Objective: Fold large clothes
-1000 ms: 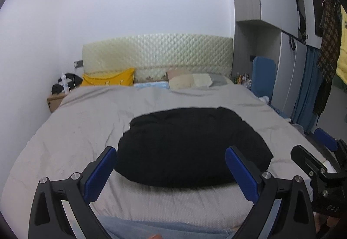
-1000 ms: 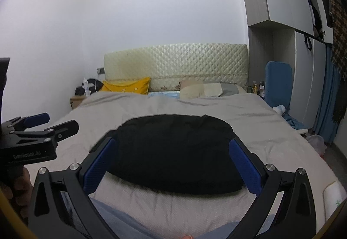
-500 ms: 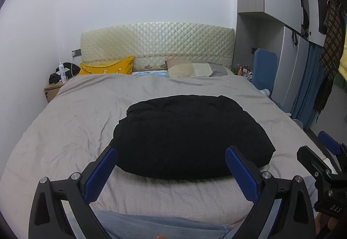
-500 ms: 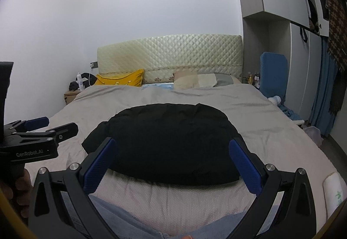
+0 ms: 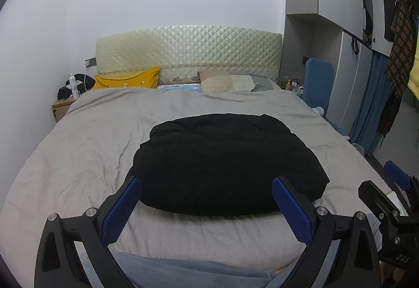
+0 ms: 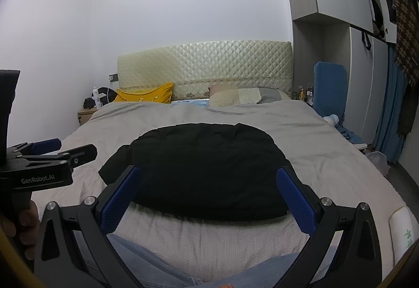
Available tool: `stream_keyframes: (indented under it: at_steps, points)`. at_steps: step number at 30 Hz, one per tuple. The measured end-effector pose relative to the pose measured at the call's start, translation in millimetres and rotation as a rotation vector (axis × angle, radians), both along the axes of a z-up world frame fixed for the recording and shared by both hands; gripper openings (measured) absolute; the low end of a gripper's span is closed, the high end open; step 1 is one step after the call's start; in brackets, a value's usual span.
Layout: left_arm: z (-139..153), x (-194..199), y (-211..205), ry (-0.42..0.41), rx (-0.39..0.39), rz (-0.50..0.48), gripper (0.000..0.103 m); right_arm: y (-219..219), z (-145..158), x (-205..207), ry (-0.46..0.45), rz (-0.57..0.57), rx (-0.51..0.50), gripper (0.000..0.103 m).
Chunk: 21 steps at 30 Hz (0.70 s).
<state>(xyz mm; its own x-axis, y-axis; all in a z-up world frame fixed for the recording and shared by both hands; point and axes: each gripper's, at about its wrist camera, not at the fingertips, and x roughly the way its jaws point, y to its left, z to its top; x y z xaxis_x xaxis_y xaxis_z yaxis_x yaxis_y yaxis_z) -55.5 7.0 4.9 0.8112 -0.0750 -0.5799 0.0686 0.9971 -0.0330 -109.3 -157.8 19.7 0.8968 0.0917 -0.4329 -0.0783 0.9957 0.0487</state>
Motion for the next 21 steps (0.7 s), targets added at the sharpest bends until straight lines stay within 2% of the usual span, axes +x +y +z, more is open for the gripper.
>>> stream_keyframes:
  at_steps: [21]
  points:
    - [-7.9,3.9,-5.4,0.018,0.022,0.012,0.101,-0.3,-7.9,0.6,0.012,-0.014,0.005,0.103]
